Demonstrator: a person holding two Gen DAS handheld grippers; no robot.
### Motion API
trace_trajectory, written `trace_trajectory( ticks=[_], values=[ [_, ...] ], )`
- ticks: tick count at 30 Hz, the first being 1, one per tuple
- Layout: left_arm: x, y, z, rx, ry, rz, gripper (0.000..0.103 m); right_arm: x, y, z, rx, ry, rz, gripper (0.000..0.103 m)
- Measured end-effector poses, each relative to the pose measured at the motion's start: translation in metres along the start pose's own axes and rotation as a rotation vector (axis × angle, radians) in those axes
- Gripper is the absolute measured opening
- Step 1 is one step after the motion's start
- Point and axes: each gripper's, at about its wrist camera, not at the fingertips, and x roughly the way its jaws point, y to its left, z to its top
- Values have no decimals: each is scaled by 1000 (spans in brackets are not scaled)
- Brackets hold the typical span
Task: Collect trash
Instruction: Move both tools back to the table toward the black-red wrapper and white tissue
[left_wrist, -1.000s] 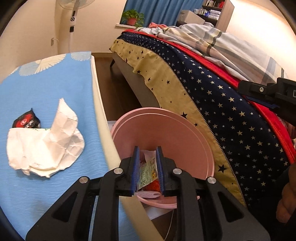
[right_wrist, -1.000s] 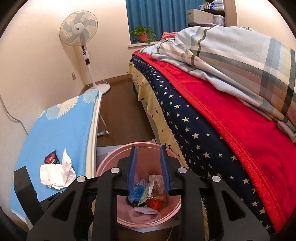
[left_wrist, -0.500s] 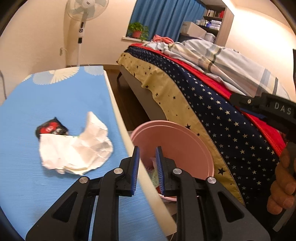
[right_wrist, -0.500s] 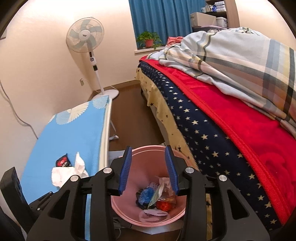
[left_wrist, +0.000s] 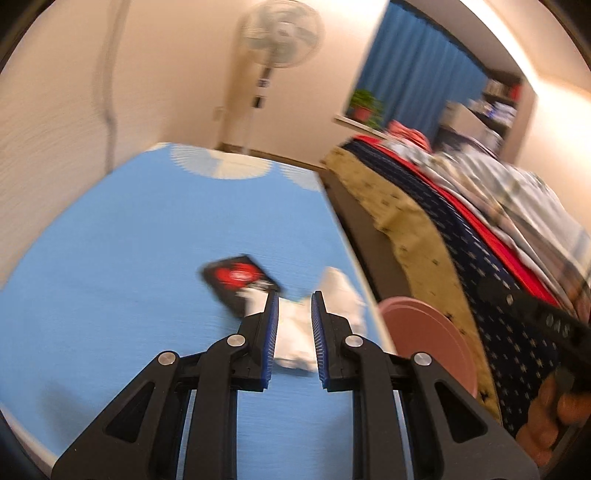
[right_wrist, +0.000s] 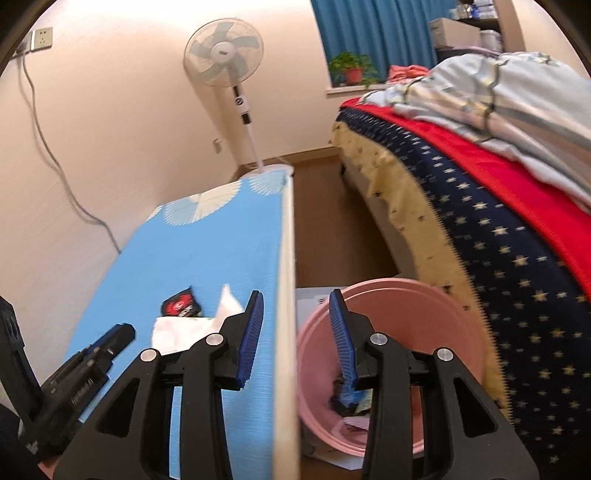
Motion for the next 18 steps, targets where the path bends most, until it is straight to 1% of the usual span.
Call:
trace_trajectory(
  ticks=[2,5,6,7,10,12,18],
  values=[
    [1,14,2,-37,-8,40,18,11,7,-2,-3,16,19,38],
    [4,33,4,-78,-9,79,18,29,18,-5,-11,38,42,38],
    [5,37,3,-85,-8,86,18,35,22,-7,-13,45,47,40],
    [6,42,3,-93,-7,95,18,41,25,-8,-14,53,50,45],
    [13,51,3,-103,0,113,18,64,31,-14,-6,87,58,51],
    [19,56,4,-112,5,123,18,78,33,-18,1,117,63,53],
    [35,70,4,-134,26,138,18,111,39,-22,9,171,79,55]
  ],
)
